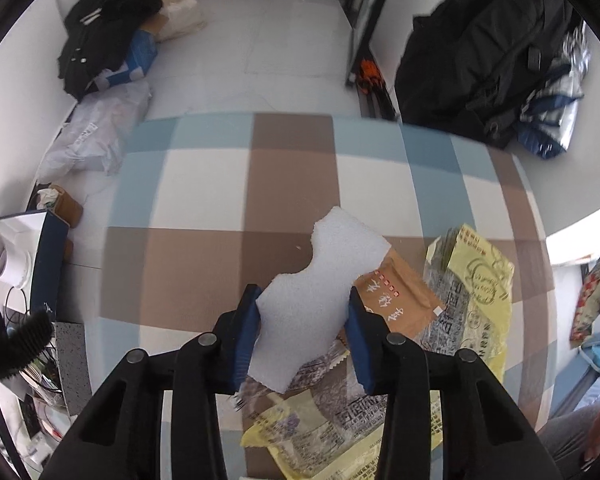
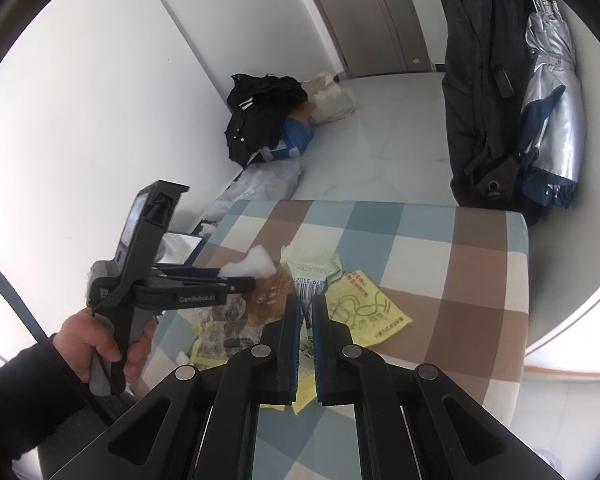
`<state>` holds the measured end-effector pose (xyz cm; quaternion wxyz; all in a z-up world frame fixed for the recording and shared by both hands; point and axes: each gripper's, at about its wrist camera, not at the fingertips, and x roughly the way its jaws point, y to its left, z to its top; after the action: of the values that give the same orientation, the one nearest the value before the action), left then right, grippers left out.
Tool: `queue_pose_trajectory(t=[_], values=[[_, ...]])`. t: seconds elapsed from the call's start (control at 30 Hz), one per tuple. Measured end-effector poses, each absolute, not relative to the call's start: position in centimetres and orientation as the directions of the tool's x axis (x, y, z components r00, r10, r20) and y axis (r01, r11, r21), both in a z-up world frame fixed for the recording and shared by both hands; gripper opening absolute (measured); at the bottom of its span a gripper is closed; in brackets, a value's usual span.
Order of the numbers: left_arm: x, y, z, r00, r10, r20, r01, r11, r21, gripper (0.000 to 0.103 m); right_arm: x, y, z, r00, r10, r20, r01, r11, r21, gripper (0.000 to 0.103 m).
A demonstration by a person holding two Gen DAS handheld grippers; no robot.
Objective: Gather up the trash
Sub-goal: 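Lift the foam sheet and clear plastic off the table with both grippers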
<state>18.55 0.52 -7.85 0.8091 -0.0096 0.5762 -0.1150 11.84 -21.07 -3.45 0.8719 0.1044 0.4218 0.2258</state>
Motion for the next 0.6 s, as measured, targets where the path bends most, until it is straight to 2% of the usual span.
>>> queue_pose_trajectory(t=[0.13,0.6], values=[[18.0,2.5,-6.4,0.36,-0.238,-0.902,0.089,0.971,-0.221,0.036,11.9,-20.4,-3.0,0.547,0.496,-0.675,-0.312,0.869,0.385,0.005],[11.8,4.9,-0.9,0.511,-0.231,-0.828,0.026,0.967,-0.254,0.036,8.9,-17.7,-0.8,0.555,0.547,-0.627,-0.364,0.837,0.409,0.005]])
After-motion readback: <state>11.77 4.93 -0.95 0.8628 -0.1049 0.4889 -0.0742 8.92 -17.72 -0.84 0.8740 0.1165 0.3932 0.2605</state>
